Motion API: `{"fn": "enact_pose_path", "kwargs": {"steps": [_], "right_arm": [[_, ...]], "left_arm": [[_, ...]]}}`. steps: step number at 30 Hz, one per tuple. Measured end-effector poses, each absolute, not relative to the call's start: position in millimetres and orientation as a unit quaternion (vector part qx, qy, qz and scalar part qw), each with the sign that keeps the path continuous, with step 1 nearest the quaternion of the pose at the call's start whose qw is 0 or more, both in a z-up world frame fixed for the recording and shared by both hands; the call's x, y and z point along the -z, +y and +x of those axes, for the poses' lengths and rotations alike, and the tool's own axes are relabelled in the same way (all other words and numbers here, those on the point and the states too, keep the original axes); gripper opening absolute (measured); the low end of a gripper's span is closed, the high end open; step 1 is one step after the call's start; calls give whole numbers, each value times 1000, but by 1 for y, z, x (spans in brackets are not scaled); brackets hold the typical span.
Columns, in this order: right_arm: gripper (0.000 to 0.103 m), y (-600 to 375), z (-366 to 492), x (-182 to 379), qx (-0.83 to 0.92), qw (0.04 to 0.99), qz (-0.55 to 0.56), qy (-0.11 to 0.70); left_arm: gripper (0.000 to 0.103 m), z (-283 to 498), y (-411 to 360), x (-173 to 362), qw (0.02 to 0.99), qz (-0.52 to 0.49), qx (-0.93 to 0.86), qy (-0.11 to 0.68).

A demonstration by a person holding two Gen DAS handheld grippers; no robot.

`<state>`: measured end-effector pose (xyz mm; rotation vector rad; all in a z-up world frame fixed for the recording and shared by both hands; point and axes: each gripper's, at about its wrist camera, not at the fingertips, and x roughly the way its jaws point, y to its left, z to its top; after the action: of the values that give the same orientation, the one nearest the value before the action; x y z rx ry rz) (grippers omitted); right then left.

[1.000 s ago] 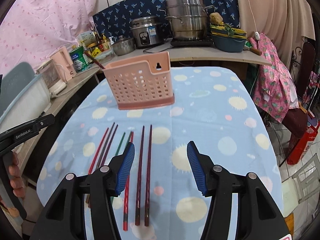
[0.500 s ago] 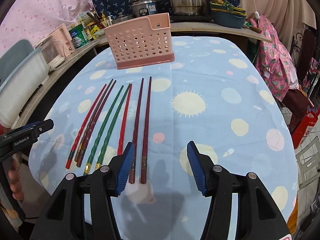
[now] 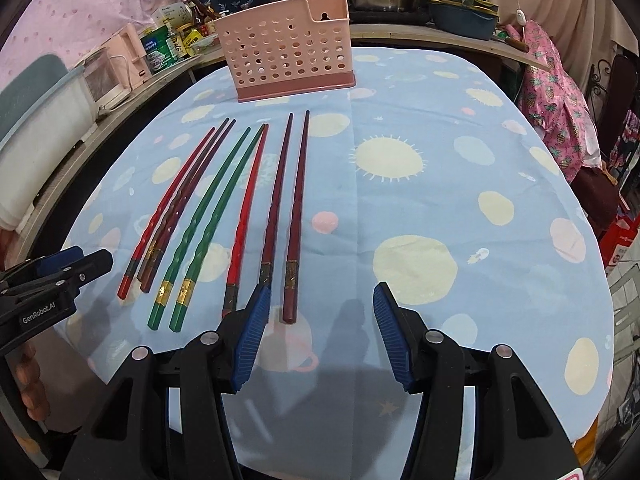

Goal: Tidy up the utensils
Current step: 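Bring the left tool back over the remaining chopsticks, then close the left tool on the red chopstick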

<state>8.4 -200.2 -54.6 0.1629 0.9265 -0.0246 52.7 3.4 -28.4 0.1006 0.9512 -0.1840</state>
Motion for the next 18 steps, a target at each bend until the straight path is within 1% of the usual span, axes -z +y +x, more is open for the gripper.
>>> {"fn": "enact_pose_path", "kwargs": {"steps": [2, 4, 6, 10, 18], "right_arm": [[48, -198, 10, 57, 11, 890, 77, 448], [42, -197, 11, 59, 9, 889, 76, 451], [40, -196, 11, 60, 10, 889, 75, 452], [32, -194, 13, 63, 5, 887, 77, 455], [26, -191, 17, 66, -2, 886, 74, 458]], "left_arm": [[59, 51, 2, 31, 883, 49, 91, 458], [59, 51, 2, 34, 882, 48, 93, 460], [59, 51, 1, 36, 881, 47, 95, 462], [59, 50, 0, 40, 879, 51, 95, 463], [59, 53, 2, 48, 876, 54, 85, 472]]}}
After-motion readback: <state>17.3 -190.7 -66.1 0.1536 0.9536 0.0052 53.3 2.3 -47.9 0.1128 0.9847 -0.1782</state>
